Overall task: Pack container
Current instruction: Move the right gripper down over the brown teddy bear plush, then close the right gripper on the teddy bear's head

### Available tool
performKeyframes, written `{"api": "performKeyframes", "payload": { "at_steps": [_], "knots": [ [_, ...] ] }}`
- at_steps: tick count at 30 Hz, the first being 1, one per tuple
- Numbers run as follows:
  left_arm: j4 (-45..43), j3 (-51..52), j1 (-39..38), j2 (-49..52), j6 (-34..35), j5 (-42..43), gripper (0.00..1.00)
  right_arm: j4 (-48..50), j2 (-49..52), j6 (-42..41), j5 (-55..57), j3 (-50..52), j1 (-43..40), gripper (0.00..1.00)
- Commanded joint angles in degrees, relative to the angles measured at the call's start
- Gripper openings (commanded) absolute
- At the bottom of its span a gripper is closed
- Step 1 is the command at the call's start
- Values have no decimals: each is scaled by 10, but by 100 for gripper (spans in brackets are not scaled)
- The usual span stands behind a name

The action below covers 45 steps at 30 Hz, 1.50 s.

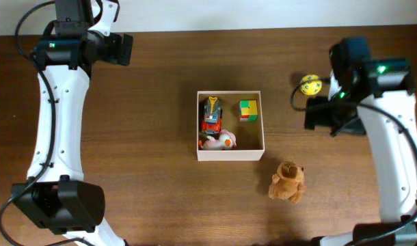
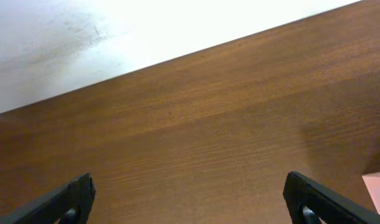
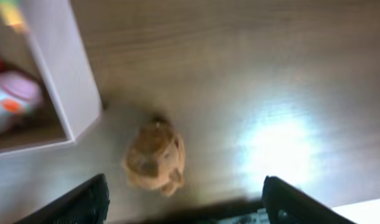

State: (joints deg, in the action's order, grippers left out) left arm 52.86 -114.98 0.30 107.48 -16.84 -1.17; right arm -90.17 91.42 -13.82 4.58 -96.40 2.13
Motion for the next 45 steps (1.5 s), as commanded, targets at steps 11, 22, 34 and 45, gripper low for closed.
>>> {"api": "performKeyframes", "payload": {
  "at_steps": [11,22,34,45],
  "knots": [
    [-1,-9,-1,-3,6,-1,99,123,-119,-12,-100,302,19,82],
    [-1,-9,-1,-3,6,-2,99,219,-119,-38,-99,400,125,83],
    [-1,-9,-1,-3,6,-1,99,268,-118,-52,-79,449,125,87],
    [-1,-9,-1,-3,6,-1,99,322,-103,-51,-24,507,125,92]
  ]
}}
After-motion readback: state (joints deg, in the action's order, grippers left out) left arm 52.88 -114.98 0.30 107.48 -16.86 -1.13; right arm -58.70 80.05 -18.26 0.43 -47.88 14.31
